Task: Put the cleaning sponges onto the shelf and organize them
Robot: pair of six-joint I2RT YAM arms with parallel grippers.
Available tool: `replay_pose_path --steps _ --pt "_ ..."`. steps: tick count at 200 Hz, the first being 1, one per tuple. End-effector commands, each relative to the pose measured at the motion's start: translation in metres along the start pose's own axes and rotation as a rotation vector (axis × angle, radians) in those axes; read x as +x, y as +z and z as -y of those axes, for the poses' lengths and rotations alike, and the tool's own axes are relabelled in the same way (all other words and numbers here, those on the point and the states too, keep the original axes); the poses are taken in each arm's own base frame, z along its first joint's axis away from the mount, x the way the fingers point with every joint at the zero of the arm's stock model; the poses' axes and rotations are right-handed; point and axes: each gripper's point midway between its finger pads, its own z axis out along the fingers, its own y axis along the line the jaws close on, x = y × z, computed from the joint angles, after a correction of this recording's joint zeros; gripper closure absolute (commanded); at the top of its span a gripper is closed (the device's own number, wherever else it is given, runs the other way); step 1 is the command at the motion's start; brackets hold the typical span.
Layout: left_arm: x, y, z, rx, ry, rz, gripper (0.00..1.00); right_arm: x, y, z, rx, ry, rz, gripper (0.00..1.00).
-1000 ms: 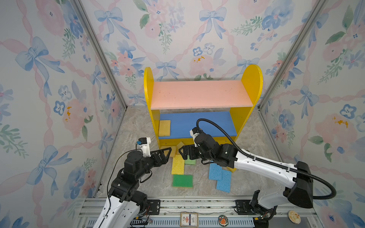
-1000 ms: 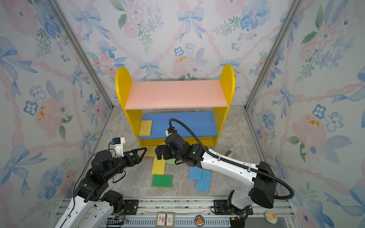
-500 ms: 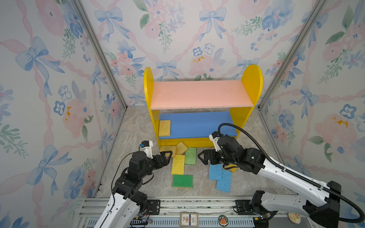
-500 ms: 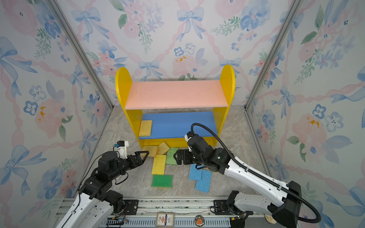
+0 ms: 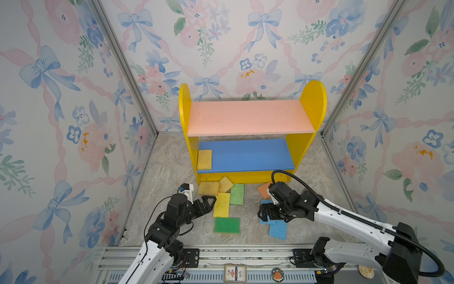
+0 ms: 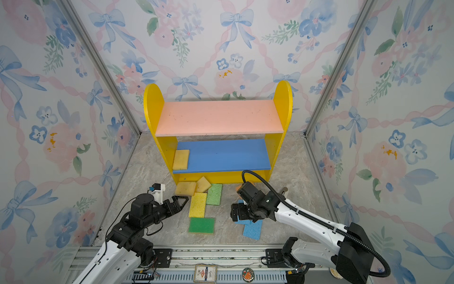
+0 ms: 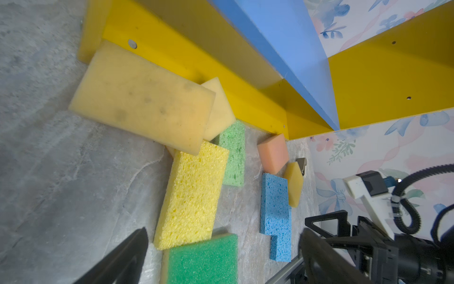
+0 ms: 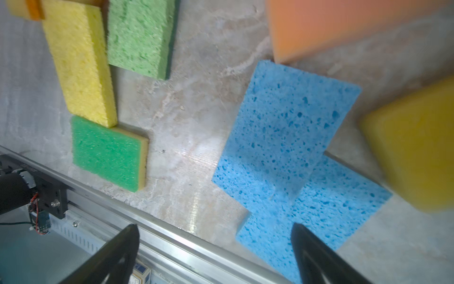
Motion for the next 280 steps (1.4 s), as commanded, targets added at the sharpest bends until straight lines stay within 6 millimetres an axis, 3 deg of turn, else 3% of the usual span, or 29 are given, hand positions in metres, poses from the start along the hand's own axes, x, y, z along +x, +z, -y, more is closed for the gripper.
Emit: replay_pose_path --steps 1,48,86,111,167,190,280 --pt "0.003 0.001 -0.001 -0.008 -0.027 0.006 0.02 0.002 0.007 0.011 -0.015 0.081 0.017 0.05" --pt "0.025 0.016 -0.003 -0.008 -0.045 -0.051 0.02 -0.013 0.004 0.016 -0.024 0.113 0.051 0.13" --pt "0.048 0.029 -0.004 -0.024 -0.025 -0.105 0.02 -0.024 -0.002 0.000 -0.087 0.106 0.074 0.15" --pt "0.058 0.035 -0.017 -0.092 0.011 -0.124 0.04 -0.024 -0.002 -0.005 -0.095 0.094 0.073 0.15" --pt "0.034 0.053 -0.031 -0.217 0.168 -0.104 0.10 -0.021 -0.002 -0.008 -0.108 0.096 0.070 0.15" --pt "0.030 0.061 -0.037 -0.233 0.201 -0.122 0.20 -0.020 -0.004 -0.007 -0.107 0.101 0.077 0.15" --pt "0.040 0.083 -0.029 -0.185 0.235 -0.238 0.45 -0.030 -0.005 -0.017 -0.130 0.092 0.091 0.16"
